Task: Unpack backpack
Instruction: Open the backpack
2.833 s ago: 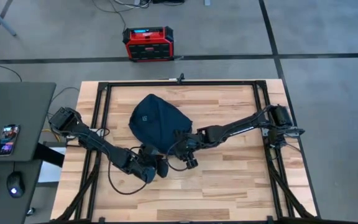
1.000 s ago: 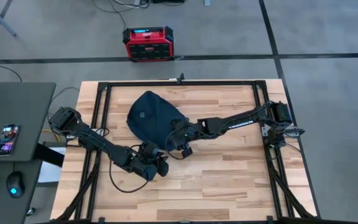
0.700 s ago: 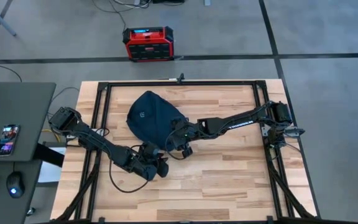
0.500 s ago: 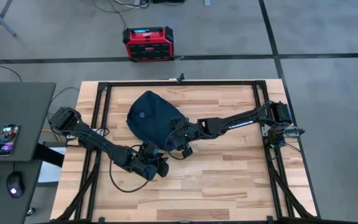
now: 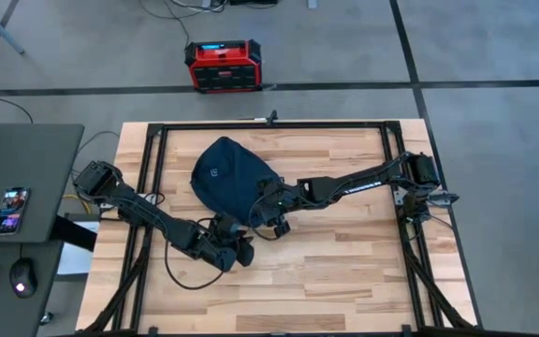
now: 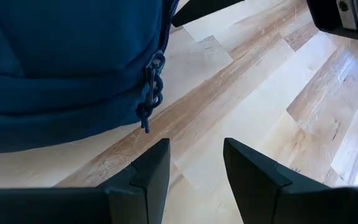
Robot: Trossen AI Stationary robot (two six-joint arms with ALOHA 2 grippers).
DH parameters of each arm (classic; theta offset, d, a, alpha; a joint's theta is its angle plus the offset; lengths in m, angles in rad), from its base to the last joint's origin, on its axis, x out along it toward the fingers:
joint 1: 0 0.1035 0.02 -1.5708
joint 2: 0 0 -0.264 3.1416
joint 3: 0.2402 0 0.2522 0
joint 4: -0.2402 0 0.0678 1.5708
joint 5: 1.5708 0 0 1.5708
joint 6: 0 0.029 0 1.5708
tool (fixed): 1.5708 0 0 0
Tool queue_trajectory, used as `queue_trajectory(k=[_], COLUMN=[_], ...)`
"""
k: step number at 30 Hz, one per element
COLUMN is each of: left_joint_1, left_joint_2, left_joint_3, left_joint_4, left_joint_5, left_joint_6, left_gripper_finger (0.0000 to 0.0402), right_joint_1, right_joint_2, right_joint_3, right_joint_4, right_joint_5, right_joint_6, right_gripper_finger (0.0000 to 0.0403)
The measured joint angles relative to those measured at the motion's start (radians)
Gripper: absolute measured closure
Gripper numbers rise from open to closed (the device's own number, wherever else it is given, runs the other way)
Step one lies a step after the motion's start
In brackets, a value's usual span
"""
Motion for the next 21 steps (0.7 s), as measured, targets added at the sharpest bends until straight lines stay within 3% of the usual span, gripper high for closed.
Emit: queue_trajectory(k=[21], left_joint_1=[0.0], left_joint_2=[0.0], left_joint_3=[0.0], left_joint_4=[0.0], left_joint_5=[0.0], left_joint_6=[-0.014], left_gripper_finger=[0.0267], right_joint_1=[0.0], right_joint_2=[0.0], right_joint_3=[0.0], right_joint_4=[0.004], right_joint_5=[-0.006], right_joint_6=[0.0], right_gripper_finger=[0.0241])
